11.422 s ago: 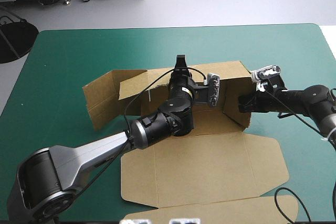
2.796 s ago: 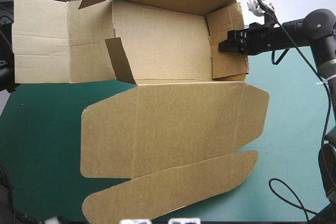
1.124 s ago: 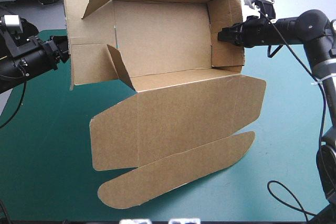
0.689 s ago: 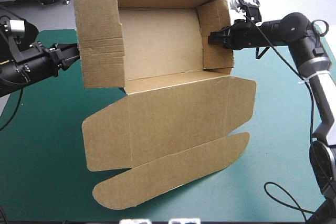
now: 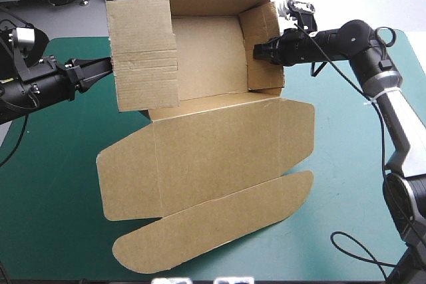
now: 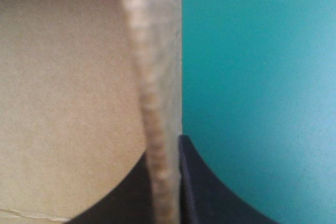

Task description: Fold the box

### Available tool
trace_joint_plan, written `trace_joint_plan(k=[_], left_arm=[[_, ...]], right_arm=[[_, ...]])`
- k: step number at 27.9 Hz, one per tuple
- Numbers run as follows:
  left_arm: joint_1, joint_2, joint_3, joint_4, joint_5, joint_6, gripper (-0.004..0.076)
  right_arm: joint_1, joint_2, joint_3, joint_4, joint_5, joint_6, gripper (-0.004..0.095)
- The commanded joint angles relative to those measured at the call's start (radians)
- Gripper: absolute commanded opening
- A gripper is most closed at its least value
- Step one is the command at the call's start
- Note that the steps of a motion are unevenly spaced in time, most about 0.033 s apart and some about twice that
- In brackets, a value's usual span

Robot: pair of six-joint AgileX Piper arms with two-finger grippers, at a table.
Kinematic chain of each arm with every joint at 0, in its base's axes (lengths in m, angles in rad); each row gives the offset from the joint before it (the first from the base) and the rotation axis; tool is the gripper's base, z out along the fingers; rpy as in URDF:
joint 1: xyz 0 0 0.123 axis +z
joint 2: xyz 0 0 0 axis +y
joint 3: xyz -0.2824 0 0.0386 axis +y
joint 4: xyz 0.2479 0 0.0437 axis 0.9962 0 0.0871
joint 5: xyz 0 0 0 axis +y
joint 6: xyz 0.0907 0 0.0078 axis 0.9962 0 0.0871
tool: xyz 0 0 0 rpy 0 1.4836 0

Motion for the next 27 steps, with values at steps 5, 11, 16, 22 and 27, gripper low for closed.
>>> trace_joint_plan(k=[5,11,16,22,27], left_arm=[[-0.005,-0.023,-0.030,0.007,0.062,-0.011,-0.0009],[-0.005,-0.023,-0.030,0.043,0.062,-0.011,-0.0009],[-0.005,-0.023,-0.030,0.045,0.062,-0.011,-0.0008],[-0.034,-0.023,-0.030,0.047,0.062,-0.014,0.0000],[-0.104,-0.023,-0.030,0.090,0.062,-0.001,0.0127]], right_arm=[[0.065,-0.043,-0.034,0.037,-0.113,0.006,-0.0013],[0.088,-0.042,-0.034,0.016,-0.133,0.010,-0.0012],[0.090,-0.042,-0.034,0.016,-0.139,0.010,-0.0013],[0.090,-0.042,-0.034,-0.011,-0.142,0.017,-0.0012],[0.090,-0.042,-0.034,-0.019,-0.146,0.022,-0.0012]])
